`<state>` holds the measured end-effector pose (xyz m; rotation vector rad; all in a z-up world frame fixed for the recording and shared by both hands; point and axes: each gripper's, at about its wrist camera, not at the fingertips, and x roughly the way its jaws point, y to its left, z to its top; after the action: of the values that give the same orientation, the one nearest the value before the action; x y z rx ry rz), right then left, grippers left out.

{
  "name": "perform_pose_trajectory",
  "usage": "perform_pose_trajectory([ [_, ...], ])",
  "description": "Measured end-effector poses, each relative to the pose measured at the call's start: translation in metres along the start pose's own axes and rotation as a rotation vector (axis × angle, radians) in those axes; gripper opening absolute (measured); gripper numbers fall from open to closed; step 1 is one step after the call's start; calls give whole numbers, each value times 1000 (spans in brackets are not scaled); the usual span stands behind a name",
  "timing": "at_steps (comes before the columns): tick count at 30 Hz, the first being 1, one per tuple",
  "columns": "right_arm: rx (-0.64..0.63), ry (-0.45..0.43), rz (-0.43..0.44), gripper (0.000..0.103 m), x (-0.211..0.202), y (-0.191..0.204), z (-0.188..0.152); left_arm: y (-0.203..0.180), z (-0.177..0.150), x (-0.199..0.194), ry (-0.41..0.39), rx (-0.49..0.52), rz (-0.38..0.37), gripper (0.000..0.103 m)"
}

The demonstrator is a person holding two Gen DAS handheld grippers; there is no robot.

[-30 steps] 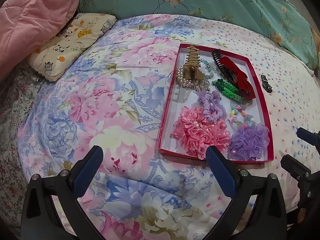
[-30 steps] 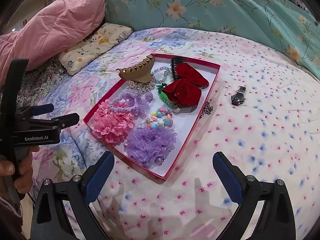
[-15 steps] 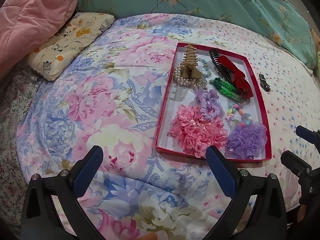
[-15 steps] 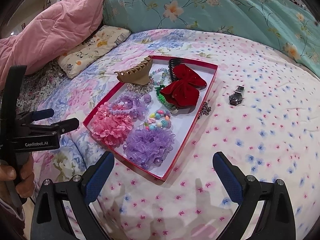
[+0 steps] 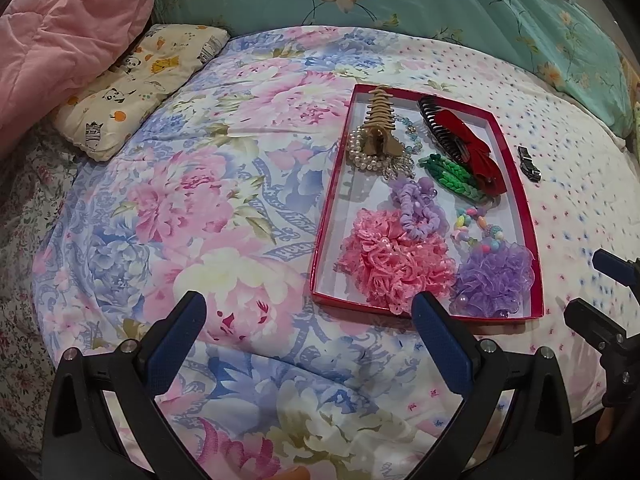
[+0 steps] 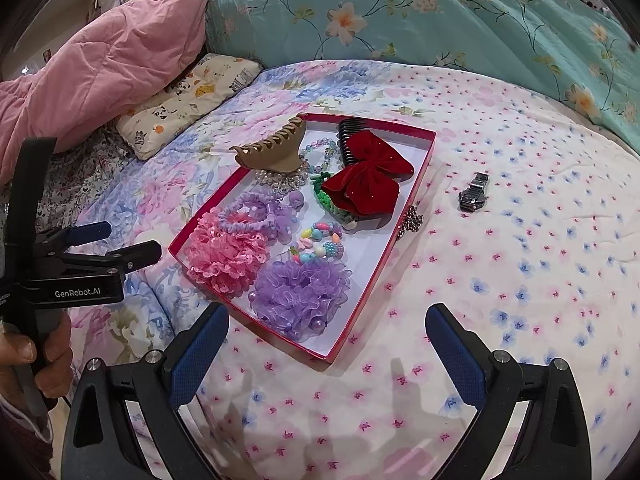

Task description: Organize jewelry

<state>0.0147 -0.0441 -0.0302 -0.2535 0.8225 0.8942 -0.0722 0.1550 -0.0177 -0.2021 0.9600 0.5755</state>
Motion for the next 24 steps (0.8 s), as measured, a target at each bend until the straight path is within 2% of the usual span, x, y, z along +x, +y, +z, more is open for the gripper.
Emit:
perform_pose_trajectory([
  [24, 10, 1, 4, 100, 1, 0, -1, -1, 0, -1, -1, 5, -4, 103],
])
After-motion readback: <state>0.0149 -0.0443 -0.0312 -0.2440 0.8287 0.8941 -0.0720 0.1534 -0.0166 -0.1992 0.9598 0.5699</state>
